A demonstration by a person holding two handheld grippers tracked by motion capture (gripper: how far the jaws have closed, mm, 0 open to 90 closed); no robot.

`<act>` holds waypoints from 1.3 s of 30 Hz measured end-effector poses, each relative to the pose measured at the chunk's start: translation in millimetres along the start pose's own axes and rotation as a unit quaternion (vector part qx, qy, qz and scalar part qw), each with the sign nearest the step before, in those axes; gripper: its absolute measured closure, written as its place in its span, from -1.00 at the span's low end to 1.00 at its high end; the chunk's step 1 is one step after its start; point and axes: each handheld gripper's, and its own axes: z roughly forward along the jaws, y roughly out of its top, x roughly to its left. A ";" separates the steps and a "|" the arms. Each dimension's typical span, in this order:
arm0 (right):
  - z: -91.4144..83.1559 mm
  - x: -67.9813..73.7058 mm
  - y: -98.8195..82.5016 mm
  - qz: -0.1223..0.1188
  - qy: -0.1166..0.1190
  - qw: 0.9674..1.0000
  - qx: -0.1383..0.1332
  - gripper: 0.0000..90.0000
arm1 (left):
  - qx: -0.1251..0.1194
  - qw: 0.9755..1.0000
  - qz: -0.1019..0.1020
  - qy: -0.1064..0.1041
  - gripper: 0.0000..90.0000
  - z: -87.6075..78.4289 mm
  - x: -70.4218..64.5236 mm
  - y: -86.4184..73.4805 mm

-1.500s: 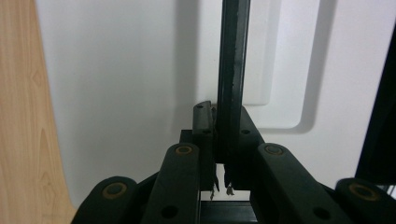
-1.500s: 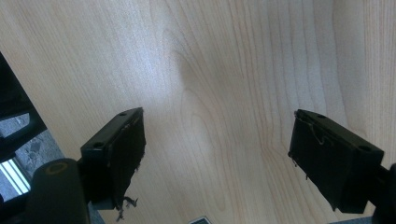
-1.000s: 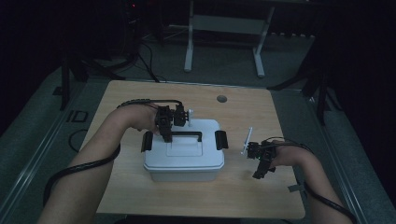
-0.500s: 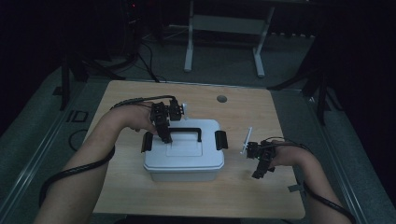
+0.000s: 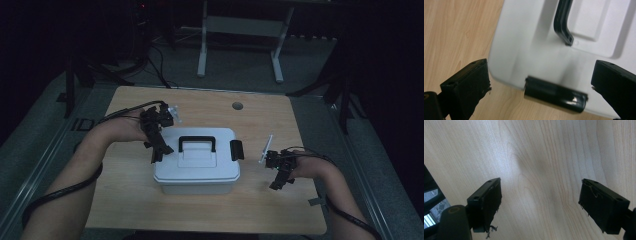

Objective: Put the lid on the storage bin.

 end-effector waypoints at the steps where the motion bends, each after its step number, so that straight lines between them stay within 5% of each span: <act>1: 0.0 0.0 0.0 0.000 0.000 1.000 0.000 -0.62 | 0.000 1.000 0.000 0.000 -0.97 0.0 0.0 0.0; 7: 1.9 -0.4 -1.4 0.007 -0.003 1.000 -0.009 -0.63 | -0.010 1.000 -0.004 0.006 -0.97 -4.9 -2.1 -26.0; 12: 3.2 -0.9 -1.5 0.012 -0.006 1.000 -0.011 -0.63 | -0.020 0.999 -0.032 0.003 -0.97 -4.3 -0.7 -56.4; 24: 0.5 -0.2 -2.7 0.017 -0.019 0.999 -0.021 -0.69 | -0.033 0.998 -0.057 -0.004 -0.97 5.0 -8.9 -101.2; 39: 1.9 1.2 -5.7 0.019 -0.028 0.999 -0.032 -0.69 | -0.042 0.995 -0.089 -0.025 -0.97 34.9 -28.5 -155.9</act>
